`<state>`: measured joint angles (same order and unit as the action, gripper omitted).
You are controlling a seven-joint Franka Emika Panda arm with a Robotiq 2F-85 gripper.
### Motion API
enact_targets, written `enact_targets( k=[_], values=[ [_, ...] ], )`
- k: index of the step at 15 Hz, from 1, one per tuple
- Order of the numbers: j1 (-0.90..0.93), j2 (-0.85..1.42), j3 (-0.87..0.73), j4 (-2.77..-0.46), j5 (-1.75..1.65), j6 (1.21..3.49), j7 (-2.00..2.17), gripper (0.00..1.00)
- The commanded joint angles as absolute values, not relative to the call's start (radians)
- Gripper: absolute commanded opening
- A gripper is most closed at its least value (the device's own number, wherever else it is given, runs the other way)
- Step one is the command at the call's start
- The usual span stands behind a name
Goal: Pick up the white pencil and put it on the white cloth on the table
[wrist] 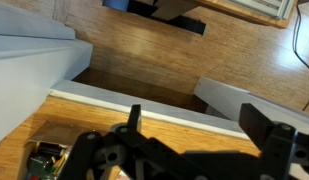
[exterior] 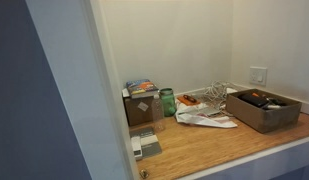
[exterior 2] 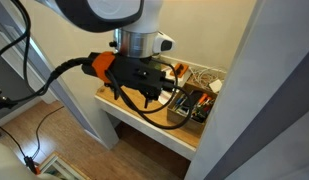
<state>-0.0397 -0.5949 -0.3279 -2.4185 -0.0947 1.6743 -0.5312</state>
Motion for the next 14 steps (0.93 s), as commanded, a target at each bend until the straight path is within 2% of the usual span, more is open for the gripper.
enact_targets(
  k=[1,9,14],
  values=[
    [-0.040,-0.563,-0.278,-2.399,-0.077,1.763,-0.483,1.00],
    [-0.016,-0.407,-0.072,-2.304,-0.079,1.956,-0.148,1.00],
    [-0.050,-0.264,-0.019,-2.233,-0.119,2.017,0.085,1.00]
  ],
)
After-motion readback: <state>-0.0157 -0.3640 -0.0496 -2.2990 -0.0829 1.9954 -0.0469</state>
